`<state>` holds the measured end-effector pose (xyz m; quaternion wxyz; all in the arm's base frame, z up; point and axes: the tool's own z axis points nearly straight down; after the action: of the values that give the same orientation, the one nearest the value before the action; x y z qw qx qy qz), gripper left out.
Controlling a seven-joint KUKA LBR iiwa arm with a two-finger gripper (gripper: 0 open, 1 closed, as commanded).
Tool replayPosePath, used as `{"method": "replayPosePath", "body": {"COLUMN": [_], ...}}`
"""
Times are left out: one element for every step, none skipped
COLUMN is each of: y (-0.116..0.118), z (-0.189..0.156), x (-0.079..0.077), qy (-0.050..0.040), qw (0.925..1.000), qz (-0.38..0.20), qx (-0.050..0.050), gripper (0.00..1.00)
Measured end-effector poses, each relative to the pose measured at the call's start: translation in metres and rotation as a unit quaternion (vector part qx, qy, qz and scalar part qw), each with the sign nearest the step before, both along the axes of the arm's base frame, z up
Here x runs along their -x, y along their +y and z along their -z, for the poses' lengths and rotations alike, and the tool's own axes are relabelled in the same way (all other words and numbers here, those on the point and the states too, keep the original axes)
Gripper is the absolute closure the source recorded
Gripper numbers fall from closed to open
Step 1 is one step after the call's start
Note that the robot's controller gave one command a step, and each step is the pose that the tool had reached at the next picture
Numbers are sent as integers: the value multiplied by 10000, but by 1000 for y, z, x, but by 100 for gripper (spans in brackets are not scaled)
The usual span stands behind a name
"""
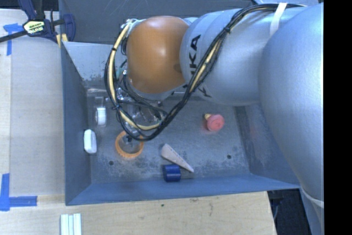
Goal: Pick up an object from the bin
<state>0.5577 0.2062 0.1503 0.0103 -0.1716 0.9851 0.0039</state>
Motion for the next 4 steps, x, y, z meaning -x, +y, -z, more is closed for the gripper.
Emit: {"method": "replayPosePath", "body": {"y": [-56, -40, -40, -42], "z": [76, 79, 79, -16], "x": [15, -10, -10, -33], "qy": [23, -46, -45, -61], "qw": [9997, 9944, 9945, 9974], "qz": [-245, -1051, -1048, -725], "qx": [10, 5, 5, -8], "gripper": [0, 100, 100, 100]}}
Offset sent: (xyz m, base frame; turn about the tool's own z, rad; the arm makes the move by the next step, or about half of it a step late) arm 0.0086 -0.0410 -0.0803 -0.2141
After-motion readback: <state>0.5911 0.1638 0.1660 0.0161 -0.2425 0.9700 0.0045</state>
